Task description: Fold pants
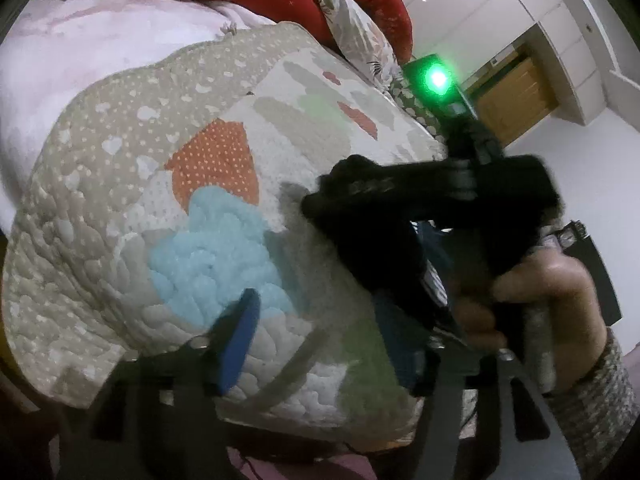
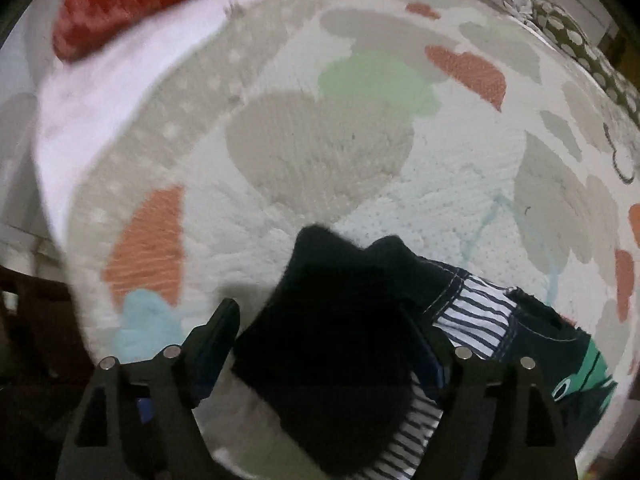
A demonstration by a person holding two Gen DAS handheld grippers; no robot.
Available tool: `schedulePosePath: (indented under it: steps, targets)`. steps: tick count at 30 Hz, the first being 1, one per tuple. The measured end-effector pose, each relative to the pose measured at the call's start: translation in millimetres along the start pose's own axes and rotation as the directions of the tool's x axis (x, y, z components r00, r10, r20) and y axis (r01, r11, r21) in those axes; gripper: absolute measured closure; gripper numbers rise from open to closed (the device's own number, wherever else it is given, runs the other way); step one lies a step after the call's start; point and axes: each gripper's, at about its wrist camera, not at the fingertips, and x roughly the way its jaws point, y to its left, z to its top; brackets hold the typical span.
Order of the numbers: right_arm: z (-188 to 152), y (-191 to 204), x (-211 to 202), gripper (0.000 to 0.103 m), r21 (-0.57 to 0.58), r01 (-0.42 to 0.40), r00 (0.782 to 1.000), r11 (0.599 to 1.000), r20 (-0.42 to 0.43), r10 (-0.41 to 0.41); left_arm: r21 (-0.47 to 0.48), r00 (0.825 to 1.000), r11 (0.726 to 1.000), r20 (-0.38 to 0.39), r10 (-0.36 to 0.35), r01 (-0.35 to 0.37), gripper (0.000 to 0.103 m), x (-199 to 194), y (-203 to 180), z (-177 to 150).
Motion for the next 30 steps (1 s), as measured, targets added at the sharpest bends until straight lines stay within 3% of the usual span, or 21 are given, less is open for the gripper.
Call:
schedulePosePath:
  steps: [3,5,8,13,17,18,20,21,22,27,30]
  targets:
    - [-1.2,8.4,5.3,0.024,-0.030,0.060,0.998,0.998,-0.004,-0.060,-0.005,1.000,1.000,0.001,-0.023,0.023,0.037,-0.6,0.6,-0.8]
    - [-3.9,7.2,-1.0,0.050,-0.030,0.074,0.997,0.997,0.010,-0.074,0.005,1.000,1.000,0.005,-0.019,0.019,0.037,-0.8,-2.4,-1.5]
    - [-8.2,0.9,-13.8,0.067,-0.022,0.086,0.996,0.996,0.038,-0.085,0.013,1.000,1.000,0.013,-0.003,0.003,0.037,-0.2,-5.8,-1.7]
    - [-25.2,-22.1,-40.8,0.069,0.032,-0.018,0.994,0.999,0.110,0.014,0.072,1.000,0.997,0.021,0.018,-0.019,0.037,2.8,-21.3,-0.9]
    - [-32.4,-37.5,-62.2,0.069,0.083,-0.117,0.980,0.990,0.174,0.101,0.169,0.999,0.985,-0.002,0.045,-0.044,0.037,20.0,-48.1,-2.6]
    - [-33.3,-40.4,-66.6,0.069,0.094,-0.133,0.975,0.987,0.190,0.114,0.186,0.999,0.982,-0.013,0.048,-0.045,0.039,24.1,-52.8,-2.8]
    - [-39.1,-49.4,-76.9,0.069,0.112,-0.169,0.965,0.979,0.222,0.141,0.213,0.997,0.976,-0.052,0.048,-0.036,0.057,33.3,-64.8,-2.8]
    - [-44.9,-57.6,-84.6,0.069,0.125,-0.192,0.957,0.973,0.243,0.158,0.226,0.996,0.974,-0.073,0.046,-0.029,0.071,37.9,-69.2,-1.7]
    - [-51.0,-66.2,-90.9,0.069,0.138,-0.213,0.950,0.967,0.262,0.172,0.241,0.995,0.970,-0.089,0.047,-0.025,0.078,41.5,-74.9,-1.4]
    - [-83.2,-119.7,-106.7,0.069,0.225,-0.348,0.900,0.910,0.353,0.257,0.290,0.994,0.956,-0.089,0.062,-0.033,0.078,45.8,-102.2,-0.3]
    - [-113.3,-159.1,-114.2,0.068,0.279,-0.406,0.867,0.870,0.420,0.270,0.294,0.993,0.955,-0.101,0.058,-0.026,0.073,48.1,-115.2,-0.4]
